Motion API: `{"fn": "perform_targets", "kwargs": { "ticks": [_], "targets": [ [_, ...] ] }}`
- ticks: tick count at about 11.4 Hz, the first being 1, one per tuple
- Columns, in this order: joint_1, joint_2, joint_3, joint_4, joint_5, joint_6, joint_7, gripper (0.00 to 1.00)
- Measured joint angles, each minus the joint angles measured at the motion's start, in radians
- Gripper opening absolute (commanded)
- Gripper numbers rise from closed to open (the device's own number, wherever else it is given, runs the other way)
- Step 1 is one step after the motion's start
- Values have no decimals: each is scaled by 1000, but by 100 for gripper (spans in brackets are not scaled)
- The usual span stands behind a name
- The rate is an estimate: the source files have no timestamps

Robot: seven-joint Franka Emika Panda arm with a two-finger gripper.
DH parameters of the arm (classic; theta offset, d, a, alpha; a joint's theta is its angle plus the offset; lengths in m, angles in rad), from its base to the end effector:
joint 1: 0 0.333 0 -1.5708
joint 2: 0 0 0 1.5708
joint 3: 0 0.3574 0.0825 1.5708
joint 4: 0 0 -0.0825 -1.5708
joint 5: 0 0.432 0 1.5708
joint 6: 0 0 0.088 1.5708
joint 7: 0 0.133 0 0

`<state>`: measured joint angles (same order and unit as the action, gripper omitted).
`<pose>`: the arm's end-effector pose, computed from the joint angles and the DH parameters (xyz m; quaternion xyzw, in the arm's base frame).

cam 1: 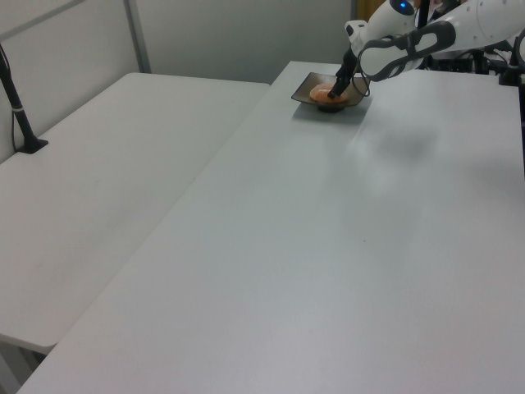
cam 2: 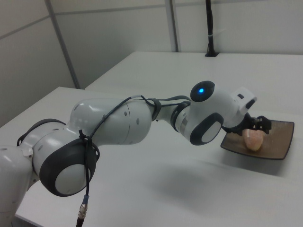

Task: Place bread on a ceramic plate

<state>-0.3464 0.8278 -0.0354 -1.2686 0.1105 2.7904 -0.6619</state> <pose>0.8250 -0.3250 0.3229 0.9348 0.0990 0.3074 0.1477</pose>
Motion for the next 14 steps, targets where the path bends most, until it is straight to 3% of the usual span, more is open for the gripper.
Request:
{"fn": "perform_targets", "kwargs": {
  "ticks": [2,5,8,11,14],
  "targets": [
    [1,-28,0,2,0,16,0,100],
    [6,-153,3,-27,7,-22,21,100],
    [32,-316,8,-34,11,-297,109,100],
    [72,-508,12,-48,17,-704,258,100],
    [134,-685,13,-103,86,-992,370,100]
  ]
}}
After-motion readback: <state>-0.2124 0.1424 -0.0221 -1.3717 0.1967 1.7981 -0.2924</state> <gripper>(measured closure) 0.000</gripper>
